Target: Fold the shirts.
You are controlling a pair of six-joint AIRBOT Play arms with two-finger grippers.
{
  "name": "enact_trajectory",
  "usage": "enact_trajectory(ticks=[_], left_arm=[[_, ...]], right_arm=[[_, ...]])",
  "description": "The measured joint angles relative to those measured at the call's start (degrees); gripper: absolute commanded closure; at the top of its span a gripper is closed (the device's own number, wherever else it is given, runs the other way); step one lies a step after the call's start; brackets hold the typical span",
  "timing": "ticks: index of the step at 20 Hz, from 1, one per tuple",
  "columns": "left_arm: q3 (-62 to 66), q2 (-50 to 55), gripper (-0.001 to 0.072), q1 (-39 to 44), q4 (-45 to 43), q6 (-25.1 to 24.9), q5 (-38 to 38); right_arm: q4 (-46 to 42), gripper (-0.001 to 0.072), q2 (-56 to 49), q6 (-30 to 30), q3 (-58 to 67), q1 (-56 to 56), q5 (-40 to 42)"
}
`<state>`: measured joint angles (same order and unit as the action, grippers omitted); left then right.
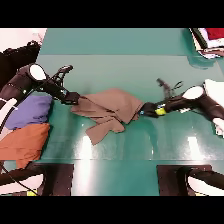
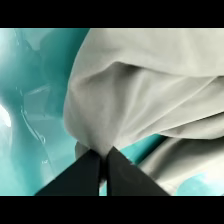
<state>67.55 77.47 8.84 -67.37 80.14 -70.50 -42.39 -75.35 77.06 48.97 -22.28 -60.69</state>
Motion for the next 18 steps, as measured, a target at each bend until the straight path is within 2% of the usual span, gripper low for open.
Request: enact_trajectory(ticks=[1,3,5,10,14,18], left_arm=[[0.2,0.0,0.0682,0.0,0.1,0.0,0.0],[0.4,0.0,0.0682,0.0,0.3,0.0,0.0],[0.5,0.0,0.0682,0.0,0.3,0.0,0.2],[2.9,-3.0,0.0682,0.0,-0.7,0.0,0.3],[12.8,-10.9,0.0682,0.0,-2.6,0.3,-1.8],[26.3,-19.1,0.0682,0.0,-0.9,0.5,-5.1]], right_arm=[[1.2,0.0289,-2.0,-0.3,0.0,-1.7,1.3],[3.0,0.0516,-5.7,-0.9,1.4,-4.5,3.0],[3.6,0.0685,-8.6,-1.3,3.9,-6.4,4.0],[0.1,0.0694,-8.9,-1.6,12.6,-7.1,4.5],[-2.6,0.0694,-0.9,-1.6,22.8,-3.2,0.4],[-3.5,0.0694,8.9,-1.6,33.6,0.8,-4.9]])
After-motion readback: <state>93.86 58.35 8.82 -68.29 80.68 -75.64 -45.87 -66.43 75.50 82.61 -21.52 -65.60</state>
